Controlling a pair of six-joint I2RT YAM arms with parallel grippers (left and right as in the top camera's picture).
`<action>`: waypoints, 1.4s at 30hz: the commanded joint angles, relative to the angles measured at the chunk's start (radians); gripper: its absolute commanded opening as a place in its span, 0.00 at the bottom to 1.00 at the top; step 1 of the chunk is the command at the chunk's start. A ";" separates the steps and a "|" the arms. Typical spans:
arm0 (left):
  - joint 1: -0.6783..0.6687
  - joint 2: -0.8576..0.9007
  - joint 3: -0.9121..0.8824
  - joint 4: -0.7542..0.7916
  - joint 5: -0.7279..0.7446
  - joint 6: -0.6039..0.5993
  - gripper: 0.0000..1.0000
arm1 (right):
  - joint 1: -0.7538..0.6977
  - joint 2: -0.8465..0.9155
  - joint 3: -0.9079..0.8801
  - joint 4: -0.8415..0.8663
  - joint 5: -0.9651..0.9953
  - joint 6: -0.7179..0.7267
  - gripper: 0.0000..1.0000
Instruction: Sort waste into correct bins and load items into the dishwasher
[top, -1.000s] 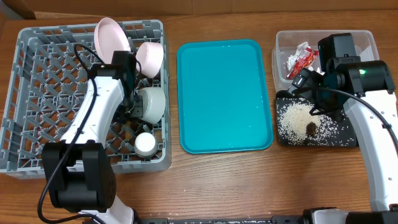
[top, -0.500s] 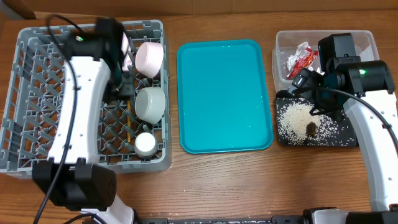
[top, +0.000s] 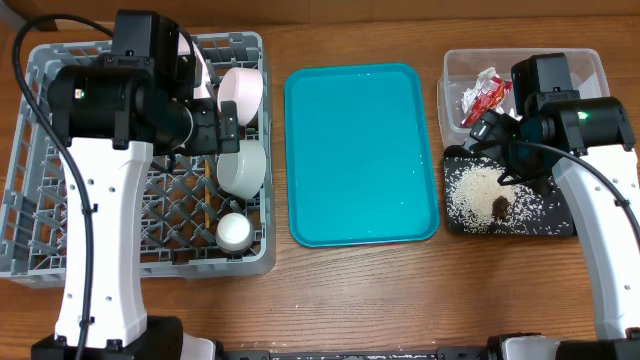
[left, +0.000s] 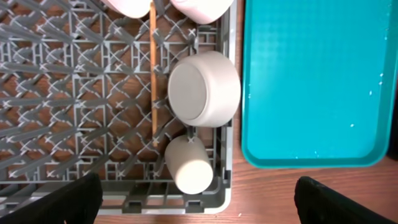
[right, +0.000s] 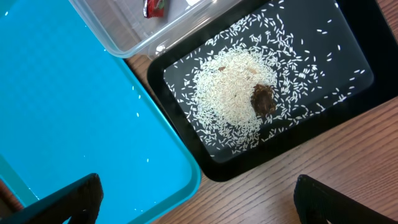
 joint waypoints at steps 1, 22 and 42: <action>0.000 0.014 0.010 0.005 0.026 -0.013 1.00 | -0.003 -0.018 0.020 0.003 0.011 -0.003 1.00; 0.000 0.016 0.010 0.005 0.026 -0.013 1.00 | -0.003 -0.546 -0.177 0.321 0.123 -0.077 1.00; 0.000 0.016 0.010 0.005 0.026 -0.013 1.00 | -0.003 -1.394 -1.239 1.166 -0.045 -0.134 1.00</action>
